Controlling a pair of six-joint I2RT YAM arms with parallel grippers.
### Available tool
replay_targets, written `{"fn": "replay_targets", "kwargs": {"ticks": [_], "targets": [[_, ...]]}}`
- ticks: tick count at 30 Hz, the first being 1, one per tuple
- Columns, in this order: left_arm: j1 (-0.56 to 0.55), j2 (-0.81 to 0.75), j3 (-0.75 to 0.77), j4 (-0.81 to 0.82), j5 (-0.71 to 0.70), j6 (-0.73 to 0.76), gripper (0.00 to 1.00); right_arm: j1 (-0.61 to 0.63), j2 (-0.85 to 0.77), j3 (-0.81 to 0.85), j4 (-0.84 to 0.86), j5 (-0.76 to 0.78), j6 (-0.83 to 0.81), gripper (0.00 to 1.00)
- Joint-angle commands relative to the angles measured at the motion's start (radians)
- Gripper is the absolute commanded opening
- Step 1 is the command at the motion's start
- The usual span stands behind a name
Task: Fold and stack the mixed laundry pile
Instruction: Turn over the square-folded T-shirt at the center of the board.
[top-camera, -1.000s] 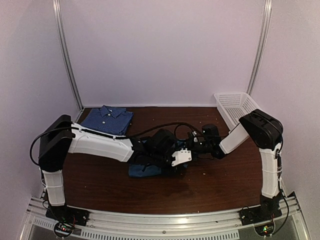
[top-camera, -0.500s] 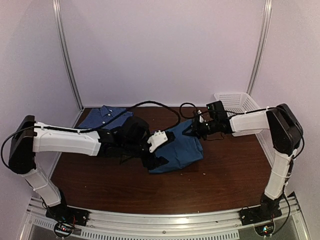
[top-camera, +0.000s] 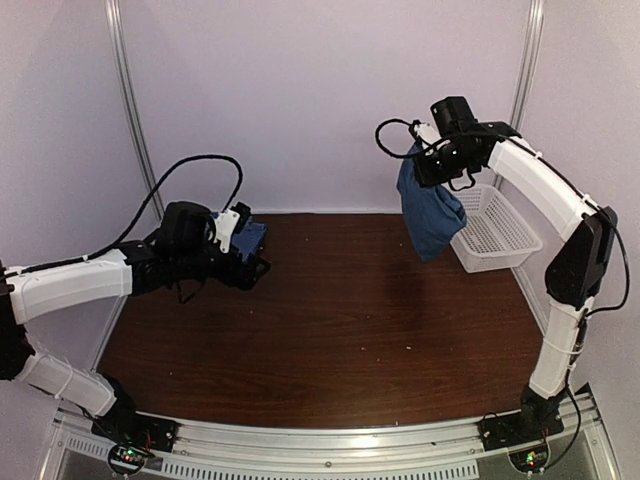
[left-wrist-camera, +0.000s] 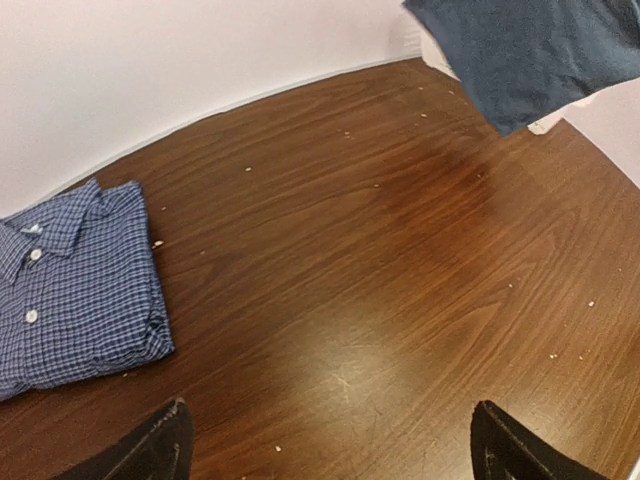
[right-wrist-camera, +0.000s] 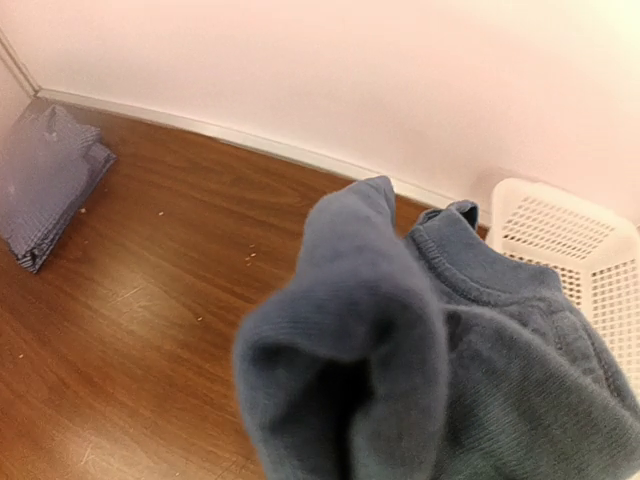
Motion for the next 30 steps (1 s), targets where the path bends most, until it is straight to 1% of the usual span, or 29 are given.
{"fn": "replay_targets", "kwargs": {"ticks": [1, 4, 6, 10, 12, 15, 19, 20, 21, 22, 23, 24, 25, 27, 28, 30], "targets": [[0.064, -0.074, -0.012, -0.066, -0.079, -0.075, 0.98, 0.092, 0.126, 0.141, -0.193, 0.271, -0.187, 0.00], [0.109, -0.104, -0.004, -0.129, -0.119, -0.109, 0.98, 0.186, 0.219, 0.137, -0.203, 0.348, -0.213, 0.00], [0.143, -0.120, 0.005, -0.174, -0.140, -0.144, 0.98, 0.268, 0.308, 0.132, -0.221, 0.395, -0.218, 0.00], [0.217, -0.162, -0.005, -0.235, -0.145, -0.215, 0.98, 0.434, 0.415, 0.118, -0.217, 0.389, -0.170, 0.00], [0.257, -0.183, -0.018, -0.254, -0.143, -0.241, 0.98, 0.498, 0.453, 0.124, -0.203, 0.348, -0.132, 0.00], [0.298, -0.197, -0.027, -0.277, -0.134, -0.276, 0.98, 0.563, 0.494, 0.140, -0.177, 0.266, -0.067, 0.00], [0.337, -0.195, -0.036, -0.288, -0.105, -0.324, 0.98, 0.599, 0.503, 0.169, -0.124, 0.122, 0.050, 0.00], [0.342, -0.190, -0.034, -0.294, -0.101, -0.334, 0.98, 0.602, 0.495, 0.169, -0.099, 0.075, 0.077, 0.01], [0.345, -0.184, -0.033, -0.298, -0.100, -0.341, 0.98, 0.603, 0.488, 0.168, -0.071, 0.020, 0.107, 0.07], [0.346, -0.180, -0.032, -0.301, -0.101, -0.348, 0.98, 0.602, 0.481, 0.167, -0.042, -0.036, 0.143, 0.16], [0.348, -0.177, -0.031, -0.305, -0.103, -0.358, 0.98, 0.602, 0.474, 0.165, -0.010, -0.092, 0.169, 0.25], [0.351, -0.176, -0.031, -0.306, -0.104, -0.369, 0.98, 0.602, 0.462, 0.164, 0.026, -0.146, 0.191, 0.37], [0.355, -0.175, -0.032, -0.306, -0.104, -0.379, 0.98, 0.602, 0.450, 0.161, 0.081, -0.228, 0.202, 0.45], [0.361, -0.174, -0.032, -0.303, -0.092, -0.392, 0.98, 0.601, 0.405, 0.132, 0.187, -0.394, 0.214, 0.51], [0.362, -0.175, -0.032, -0.299, -0.086, -0.392, 0.98, 0.596, 0.368, 0.088, 0.247, -0.531, 0.209, 0.54], [0.363, -0.172, -0.035, -0.288, -0.062, -0.386, 0.98, 0.557, 0.249, -0.048, 0.411, -0.661, 0.232, 0.62]]}}
